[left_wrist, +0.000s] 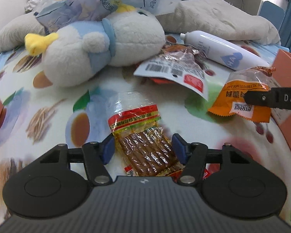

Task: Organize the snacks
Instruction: 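Grasp the pretzel-stick pack with the left tool while the right tool grasps the orange bag, then carry both held snacks up and over the pink box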

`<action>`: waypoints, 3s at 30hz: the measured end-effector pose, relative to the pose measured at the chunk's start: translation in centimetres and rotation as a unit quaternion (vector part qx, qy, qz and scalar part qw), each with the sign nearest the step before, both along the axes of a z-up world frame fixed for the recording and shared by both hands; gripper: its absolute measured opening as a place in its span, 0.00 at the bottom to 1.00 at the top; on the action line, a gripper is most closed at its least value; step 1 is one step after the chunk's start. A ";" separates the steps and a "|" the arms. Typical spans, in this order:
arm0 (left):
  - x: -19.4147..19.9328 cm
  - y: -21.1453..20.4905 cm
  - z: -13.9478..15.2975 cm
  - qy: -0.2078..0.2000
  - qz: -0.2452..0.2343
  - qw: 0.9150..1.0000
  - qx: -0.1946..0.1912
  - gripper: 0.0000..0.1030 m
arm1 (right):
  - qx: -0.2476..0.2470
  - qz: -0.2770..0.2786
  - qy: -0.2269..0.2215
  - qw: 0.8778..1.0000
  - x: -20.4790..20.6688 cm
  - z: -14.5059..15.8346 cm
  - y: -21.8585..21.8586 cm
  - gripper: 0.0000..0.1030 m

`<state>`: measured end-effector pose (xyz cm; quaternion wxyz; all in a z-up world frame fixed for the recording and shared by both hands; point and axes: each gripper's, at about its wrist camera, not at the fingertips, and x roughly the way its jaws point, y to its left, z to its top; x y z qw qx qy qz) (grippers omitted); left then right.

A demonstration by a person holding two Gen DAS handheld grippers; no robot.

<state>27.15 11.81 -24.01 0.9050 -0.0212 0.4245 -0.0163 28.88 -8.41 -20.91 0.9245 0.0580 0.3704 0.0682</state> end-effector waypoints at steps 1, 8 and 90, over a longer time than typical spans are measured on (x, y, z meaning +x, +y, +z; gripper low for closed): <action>-0.7 -0.1 0.1 0.001 0.001 1.000 -0.004 0.57 | -0.003 0.004 0.000 1.000 -0.6 0.1 -0.1 0.18; -4.8 -0.1 0.9 0.008 0.024 0.998 -0.064 0.37 | -0.013 0.041 0.006 0.999 -4.5 0.7 -1.2 0.17; -3.4 -23.7 24.0 -0.076 -0.136 0.976 -0.150 0.07 | -0.063 0.011 -0.109 0.992 -10.8 16.7 -21.3 0.12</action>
